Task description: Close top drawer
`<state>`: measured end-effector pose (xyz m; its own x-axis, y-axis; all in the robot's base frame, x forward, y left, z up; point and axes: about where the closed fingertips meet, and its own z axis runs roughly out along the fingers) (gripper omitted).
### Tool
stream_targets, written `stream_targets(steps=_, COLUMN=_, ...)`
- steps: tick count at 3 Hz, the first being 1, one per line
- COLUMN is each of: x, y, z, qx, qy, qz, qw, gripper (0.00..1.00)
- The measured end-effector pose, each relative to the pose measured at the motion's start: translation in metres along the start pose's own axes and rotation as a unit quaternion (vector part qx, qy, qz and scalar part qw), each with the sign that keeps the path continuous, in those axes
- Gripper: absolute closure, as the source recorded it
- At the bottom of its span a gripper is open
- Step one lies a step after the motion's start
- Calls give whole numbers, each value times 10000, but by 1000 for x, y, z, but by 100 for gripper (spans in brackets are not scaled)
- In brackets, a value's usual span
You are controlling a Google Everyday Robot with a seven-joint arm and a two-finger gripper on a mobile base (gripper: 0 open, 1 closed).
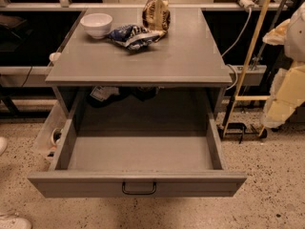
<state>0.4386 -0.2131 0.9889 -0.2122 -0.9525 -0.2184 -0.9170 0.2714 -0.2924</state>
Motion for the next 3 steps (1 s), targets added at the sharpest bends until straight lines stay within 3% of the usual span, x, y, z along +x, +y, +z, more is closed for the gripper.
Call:
stream_targets(steps=1, x=0, y=0, z=0, qx=0, qy=0, qz=0, qw=10000, gripper=0)
stream_targets(steps=3, x=-1, y=40, z=41, qx=-514, qy=-184, qz=-247, qw=9982, gripper=0)
